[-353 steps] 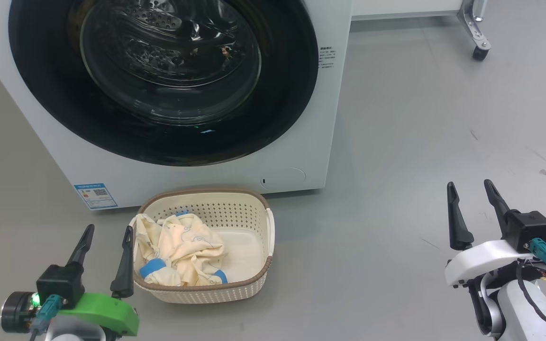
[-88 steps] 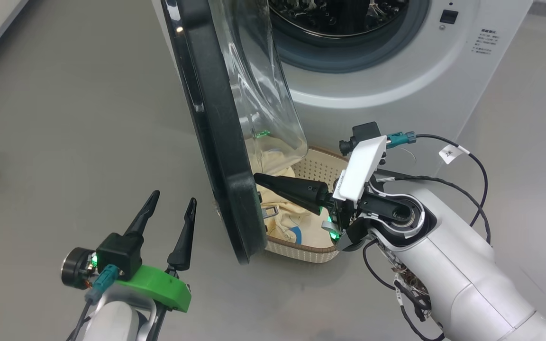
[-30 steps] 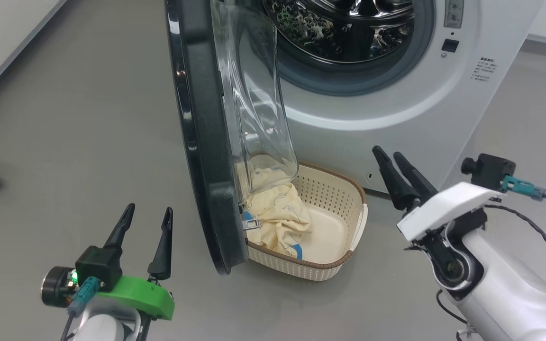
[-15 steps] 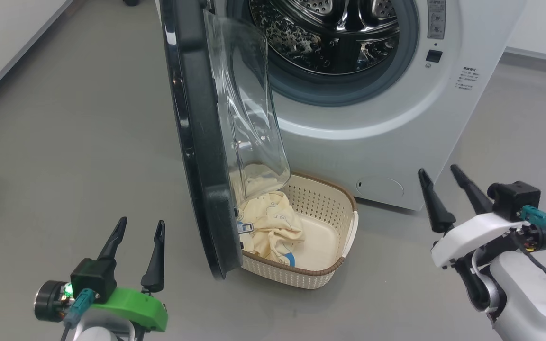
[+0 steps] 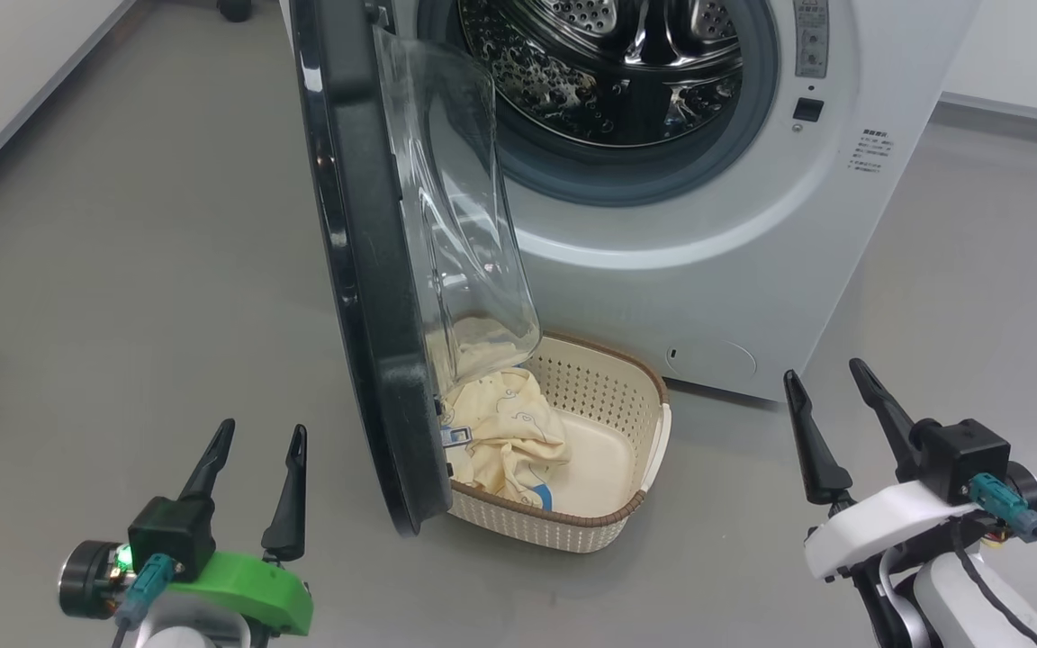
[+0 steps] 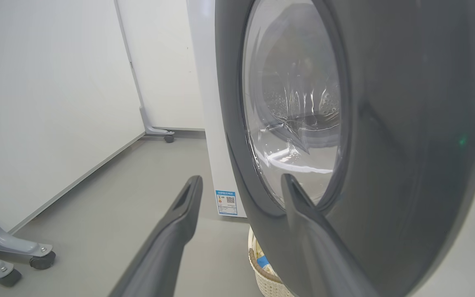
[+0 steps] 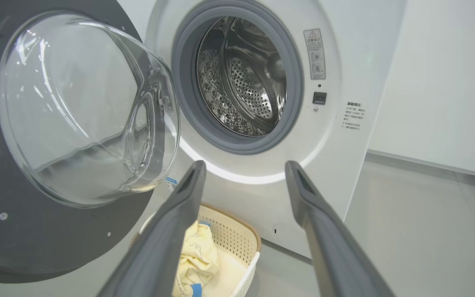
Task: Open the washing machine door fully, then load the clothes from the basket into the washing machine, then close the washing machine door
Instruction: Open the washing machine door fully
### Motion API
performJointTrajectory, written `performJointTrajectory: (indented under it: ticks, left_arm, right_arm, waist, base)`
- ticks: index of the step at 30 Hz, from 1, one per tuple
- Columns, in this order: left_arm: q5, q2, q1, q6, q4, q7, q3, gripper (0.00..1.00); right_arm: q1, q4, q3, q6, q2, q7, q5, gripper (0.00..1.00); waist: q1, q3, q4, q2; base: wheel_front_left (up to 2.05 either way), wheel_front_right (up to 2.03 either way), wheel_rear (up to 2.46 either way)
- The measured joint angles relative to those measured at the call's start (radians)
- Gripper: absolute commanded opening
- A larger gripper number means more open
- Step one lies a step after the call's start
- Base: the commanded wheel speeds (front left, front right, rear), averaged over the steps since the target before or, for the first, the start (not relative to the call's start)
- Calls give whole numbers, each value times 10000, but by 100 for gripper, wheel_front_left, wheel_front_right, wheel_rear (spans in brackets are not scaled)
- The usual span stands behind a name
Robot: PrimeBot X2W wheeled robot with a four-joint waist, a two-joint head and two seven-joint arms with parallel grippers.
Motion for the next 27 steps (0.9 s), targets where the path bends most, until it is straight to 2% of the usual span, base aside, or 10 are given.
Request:
performJointTrajectory:
  ticks: [11, 25, 26, 27]
  left_arm:
    - [75, 0, 0, -8, 4, 0, 157, 100]
    - [88, 0, -1, -86, 52, 0, 209, 100]
    - [88, 0, -1, -86, 61, 0, 226, 88]
    - [92, 0, -1, -86, 81, 0, 245, 69]
  right_arm:
    - [944, -479, -692, -4, 575, 0, -853, 100]
    - [1492, -790, -1256, 2, 968, 0, -1563, 100]
    - [1514, -790, -1267, 8, 1007, 0, -1605, 100]
    - [1532, -788, -1275, 27, 1055, 0, -1655, 100]
  waist:
    - [0, 62, -112, 0]
    - [0, -2, -221, 0]
    - [0, -17, -232, 0]
    - [0, -41, -244, 0]
  base:
    - [0, 0, 0]
    - [0, 0, 0]
    - [0, 0, 0]
    - [0, 0, 0]
